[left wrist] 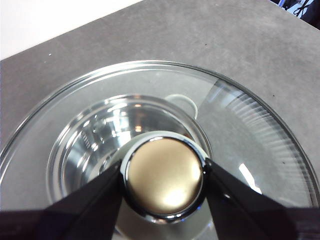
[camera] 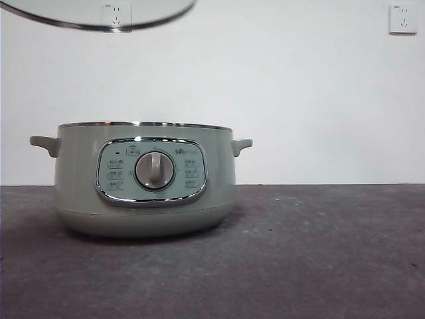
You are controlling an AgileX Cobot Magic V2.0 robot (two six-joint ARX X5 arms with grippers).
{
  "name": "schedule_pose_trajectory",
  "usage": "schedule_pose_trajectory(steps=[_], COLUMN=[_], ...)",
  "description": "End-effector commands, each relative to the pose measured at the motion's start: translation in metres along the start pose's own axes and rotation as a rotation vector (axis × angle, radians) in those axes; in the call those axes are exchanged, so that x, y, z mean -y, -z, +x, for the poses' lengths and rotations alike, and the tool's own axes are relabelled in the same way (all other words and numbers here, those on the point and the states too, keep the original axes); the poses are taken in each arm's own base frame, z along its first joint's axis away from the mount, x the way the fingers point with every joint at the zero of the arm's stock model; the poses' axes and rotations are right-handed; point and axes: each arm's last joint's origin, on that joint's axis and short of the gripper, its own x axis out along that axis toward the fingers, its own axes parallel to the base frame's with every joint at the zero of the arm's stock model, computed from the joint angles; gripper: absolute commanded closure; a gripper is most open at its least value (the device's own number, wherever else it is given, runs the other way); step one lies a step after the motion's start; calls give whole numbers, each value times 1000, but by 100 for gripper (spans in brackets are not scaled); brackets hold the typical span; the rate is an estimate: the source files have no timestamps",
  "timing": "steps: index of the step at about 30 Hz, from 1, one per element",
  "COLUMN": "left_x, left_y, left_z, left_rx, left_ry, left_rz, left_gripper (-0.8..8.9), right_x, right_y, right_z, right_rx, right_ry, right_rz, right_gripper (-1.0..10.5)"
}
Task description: Pick up the egg,open the lid,put the egg in the pot,close the lid
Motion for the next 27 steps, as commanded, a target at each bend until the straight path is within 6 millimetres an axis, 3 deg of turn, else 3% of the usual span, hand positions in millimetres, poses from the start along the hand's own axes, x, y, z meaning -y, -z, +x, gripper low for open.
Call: schedule_pose_trajectory(steps=[1,9,15,20,27], left_x=[0,-10,-18,-21,-26], left_y=[-9,-9,-4,-1,3], left_z=[7,61,95,116,138], left_rx=[59,-22,-59,-76,-101], left_ry=[10,-13,-7,-2,-13], left_rz=[29,39,40,38,35], left_gripper=[821,821,821,821,821], right_x=[-1,2,4,4,2], right_y=[26,79,102,108,110], right_z=[-9,-50,-69,-72,-60], right_rx=[-36,54,112,120,77], right_ry=[12,67,87,89,90], right_rz=[31,130,172,185,176], right_gripper=[604,604,604,604,604])
